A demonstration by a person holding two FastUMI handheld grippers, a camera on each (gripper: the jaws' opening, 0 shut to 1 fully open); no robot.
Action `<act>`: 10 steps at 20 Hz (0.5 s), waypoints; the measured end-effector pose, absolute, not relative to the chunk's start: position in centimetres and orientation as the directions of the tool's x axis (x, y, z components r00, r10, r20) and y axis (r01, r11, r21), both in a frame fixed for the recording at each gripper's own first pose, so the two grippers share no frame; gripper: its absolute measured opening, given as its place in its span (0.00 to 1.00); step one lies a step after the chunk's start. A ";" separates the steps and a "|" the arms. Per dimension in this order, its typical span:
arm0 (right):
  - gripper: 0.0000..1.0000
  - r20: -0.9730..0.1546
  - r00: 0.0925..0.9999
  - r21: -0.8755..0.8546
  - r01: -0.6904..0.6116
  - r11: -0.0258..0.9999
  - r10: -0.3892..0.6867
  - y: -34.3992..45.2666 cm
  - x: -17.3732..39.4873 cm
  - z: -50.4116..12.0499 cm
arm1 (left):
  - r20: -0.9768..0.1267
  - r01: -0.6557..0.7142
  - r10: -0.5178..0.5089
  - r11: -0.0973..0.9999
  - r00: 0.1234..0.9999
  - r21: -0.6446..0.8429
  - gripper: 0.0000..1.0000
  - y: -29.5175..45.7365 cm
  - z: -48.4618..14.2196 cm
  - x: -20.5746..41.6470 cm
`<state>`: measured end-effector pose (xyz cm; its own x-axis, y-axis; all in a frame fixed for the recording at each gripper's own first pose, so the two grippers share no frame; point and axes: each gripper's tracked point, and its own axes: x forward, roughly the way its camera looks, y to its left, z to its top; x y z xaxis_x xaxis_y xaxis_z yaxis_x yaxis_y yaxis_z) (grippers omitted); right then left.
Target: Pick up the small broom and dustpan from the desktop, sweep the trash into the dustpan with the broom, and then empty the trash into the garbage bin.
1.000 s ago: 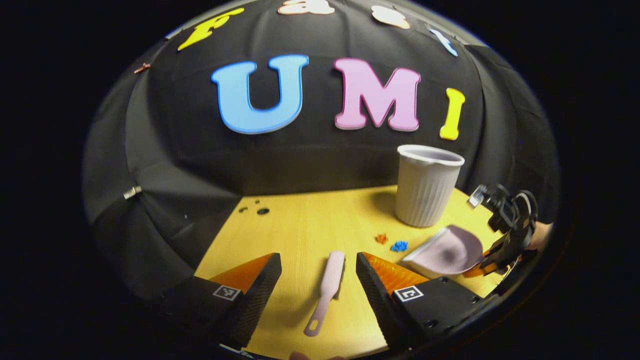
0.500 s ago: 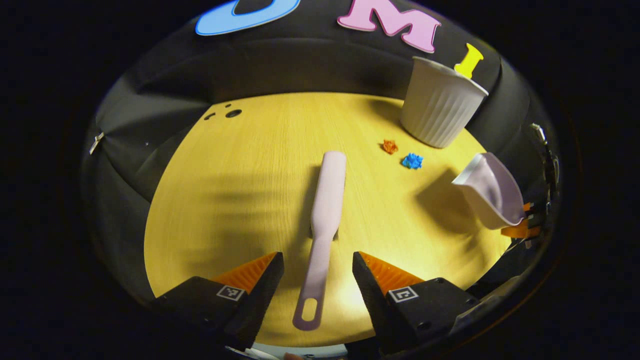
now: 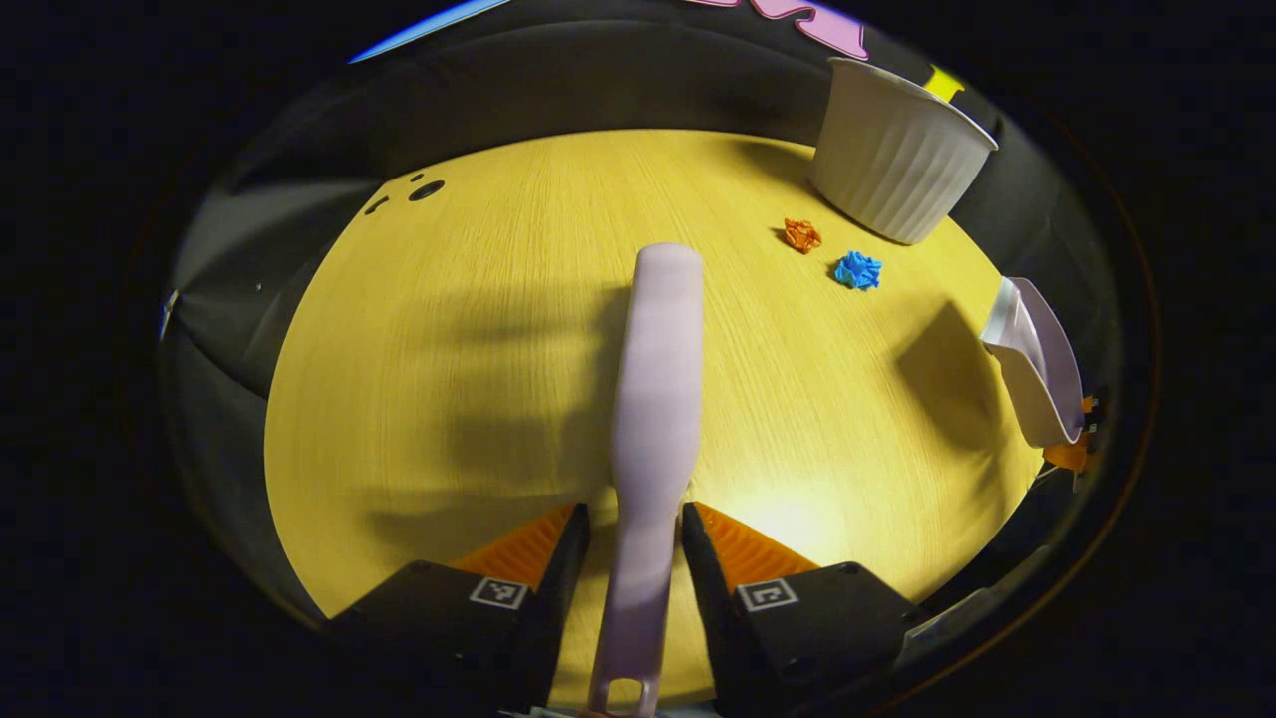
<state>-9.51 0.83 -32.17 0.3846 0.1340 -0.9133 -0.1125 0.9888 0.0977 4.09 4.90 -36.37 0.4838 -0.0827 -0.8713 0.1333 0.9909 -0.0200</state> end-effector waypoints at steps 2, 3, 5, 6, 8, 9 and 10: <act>0.35 -0.914 0.381 0.101 -0.114 0.988 0.138 0.9 -9.5 -32.0 | -0.874 0.135 -0.062 0.991 0.482 0.004 0.49 5.2 -36.8 4.3; 0.35 -0.915 0.379 0.102 -0.118 0.988 0.140 1.0 -9.4 -32.0 | -0.873 0.146 -0.059 0.989 0.484 0.014 0.44 5.2 -36.6 4.4; 0.35 -0.918 0.371 0.095 -0.136 0.986 0.139 1.1 -9.6 -32.0 | -0.873 0.170 -0.065 0.985 0.484 0.021 0.35 4.6 -36.6 4.7; 0.35 -0.921 0.364 0.090 -0.150 0.985 0.140 1.3 -9.5 -32.0 | -0.876 0.175 -0.061 0.984 0.478 0.027 0.33 4.7 -36.6 4.7; 0.35 -0.926 0.350 0.081 -0.181 0.980 0.141 1.6 -9.4 -31.9 | -0.860 0.183 -0.083 0.983 0.504 0.012 0.30 4.3 -35.5 5.4; 0.35 -0.929 0.341 0.081 -0.199 0.977 0.147 1.8 -9.3 -31.7 | -0.843 0.190 -0.090 0.982 0.530 0.014 0.30 4.1 -34.7 6.3; 0.35 -0.931 0.331 0.082 -0.216 0.973 0.152 2.1 -9.3 -31.7 | -0.828 0.196 -0.087 0.980 0.553 0.028 0.32 4.1 -33.9 7.3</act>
<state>-9.25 2.05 -31.72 0.3309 0.1518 -0.9314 -0.2157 0.9730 0.0820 7.28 4.06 -33.90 0.5534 -0.0869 -0.8284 0.1963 0.9801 0.0283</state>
